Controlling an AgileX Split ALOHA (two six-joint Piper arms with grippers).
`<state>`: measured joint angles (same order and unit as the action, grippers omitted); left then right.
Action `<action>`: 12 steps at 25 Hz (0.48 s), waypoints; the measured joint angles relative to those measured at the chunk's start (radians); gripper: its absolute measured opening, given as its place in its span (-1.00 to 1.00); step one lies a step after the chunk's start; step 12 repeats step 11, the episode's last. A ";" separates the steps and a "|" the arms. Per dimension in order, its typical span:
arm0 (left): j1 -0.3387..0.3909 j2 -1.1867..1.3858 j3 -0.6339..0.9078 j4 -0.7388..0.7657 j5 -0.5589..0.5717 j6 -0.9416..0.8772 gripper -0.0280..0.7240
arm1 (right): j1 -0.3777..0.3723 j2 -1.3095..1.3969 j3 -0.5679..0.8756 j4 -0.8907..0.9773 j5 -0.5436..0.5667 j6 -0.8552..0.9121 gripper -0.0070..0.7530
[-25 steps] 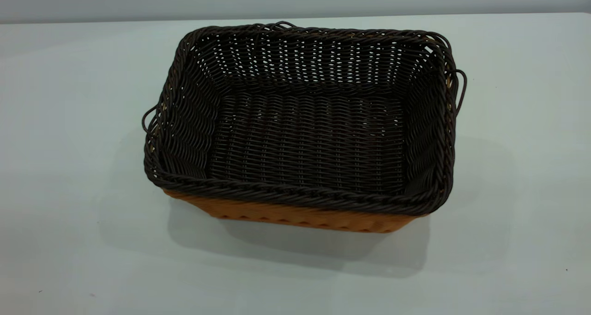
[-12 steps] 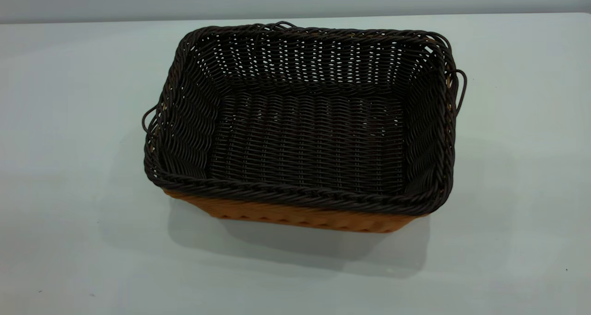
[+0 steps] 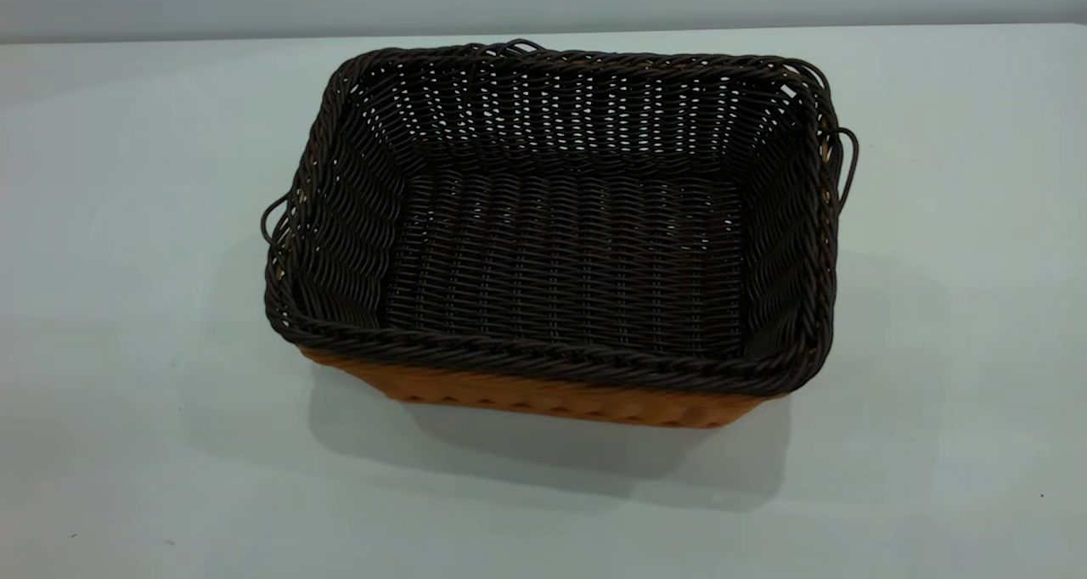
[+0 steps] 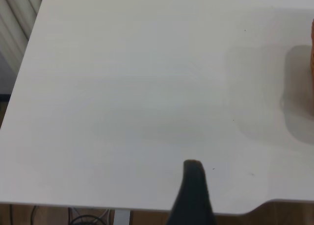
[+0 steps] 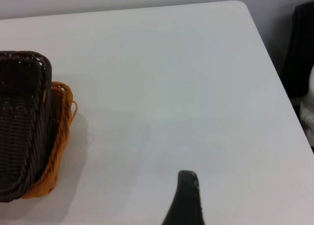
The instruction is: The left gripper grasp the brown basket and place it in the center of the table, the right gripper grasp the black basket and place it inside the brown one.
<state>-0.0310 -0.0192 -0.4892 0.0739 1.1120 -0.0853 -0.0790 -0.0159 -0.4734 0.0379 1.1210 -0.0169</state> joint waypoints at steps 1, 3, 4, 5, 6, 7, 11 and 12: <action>0.000 0.000 0.000 0.000 0.000 0.000 0.53 | 0.000 0.000 0.000 0.000 0.000 0.000 0.46; 0.000 0.000 0.000 0.000 0.000 0.000 0.53 | 0.000 0.000 0.000 0.000 0.000 0.002 0.44; 0.000 0.000 0.000 0.000 0.000 0.000 0.53 | 0.000 0.000 0.000 0.000 0.000 0.002 0.43; 0.000 0.000 0.000 0.000 0.000 0.000 0.53 | 0.000 0.000 0.000 0.000 0.000 0.002 0.42; 0.000 0.000 0.000 0.000 0.000 0.000 0.53 | 0.000 0.000 0.000 0.000 0.000 0.002 0.41; 0.000 0.000 0.000 0.000 0.000 0.000 0.53 | 0.000 0.000 0.000 0.000 0.000 0.002 0.40; 0.000 0.000 0.000 0.000 0.000 0.000 0.53 | 0.000 0.000 0.000 0.000 0.000 0.002 0.36; 0.000 0.000 0.000 0.000 0.000 0.000 0.53 | 0.000 0.000 0.000 0.000 0.000 0.002 0.36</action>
